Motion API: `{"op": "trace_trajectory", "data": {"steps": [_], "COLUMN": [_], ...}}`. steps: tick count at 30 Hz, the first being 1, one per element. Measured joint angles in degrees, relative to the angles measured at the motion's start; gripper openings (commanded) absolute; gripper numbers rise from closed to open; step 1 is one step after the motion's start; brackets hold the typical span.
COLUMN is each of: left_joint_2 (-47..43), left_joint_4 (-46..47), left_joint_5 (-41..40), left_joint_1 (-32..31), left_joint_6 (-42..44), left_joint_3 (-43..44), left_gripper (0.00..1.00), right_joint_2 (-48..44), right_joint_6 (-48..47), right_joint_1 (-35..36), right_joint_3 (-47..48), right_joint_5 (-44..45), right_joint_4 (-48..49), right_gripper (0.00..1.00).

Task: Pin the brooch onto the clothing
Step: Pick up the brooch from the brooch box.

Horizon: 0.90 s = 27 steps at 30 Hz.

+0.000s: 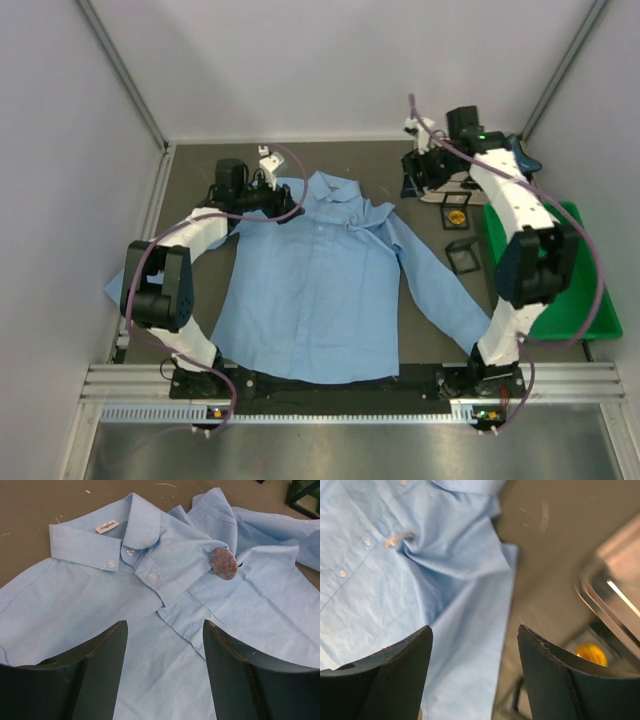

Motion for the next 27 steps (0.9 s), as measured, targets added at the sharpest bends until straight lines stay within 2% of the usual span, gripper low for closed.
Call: {"op": "trace_trajectory", "data": {"steps": [3,7,13,19,22,27], "left_joint_2": [-1.40,-1.97,-1.99,-1.99,-1.99,-1.97], "left_joint_4": [1.95,4.87,7.56,8.02,8.07,8.07], "left_joint_5": [-0.44,-0.90,-1.07,-1.27,-1.29,-1.29], "left_joint_1": [0.11,0.15,0.15,0.15,0.15,0.15], "left_joint_6": [-2.64,-6.73,-10.40,-12.79,-13.66,-13.99], "left_joint_3": [-1.88,-2.38,-2.38,-2.38,-2.38,-2.36], "left_gripper": [0.66,0.66,0.66,0.66,0.66,0.66], "right_joint_2": [-8.96,-13.51,-10.34,-6.27,-4.24,-0.44], "right_joint_6": [-1.03,0.09,2.71,3.02,3.02,3.02], "right_joint_1": [-4.90,-11.67,-13.81,-13.81,-13.81,-13.81], "right_joint_3": [-4.55,-11.74,-22.53,-23.39,-23.37,-23.06], "right_joint_5": [2.29,9.09,17.57,20.65,21.20,21.44], "right_joint_4": [-0.94,1.01,7.63,15.10,18.25,21.20], "right_gripper": [0.66,0.64,0.61,0.60,0.56,0.57]}}
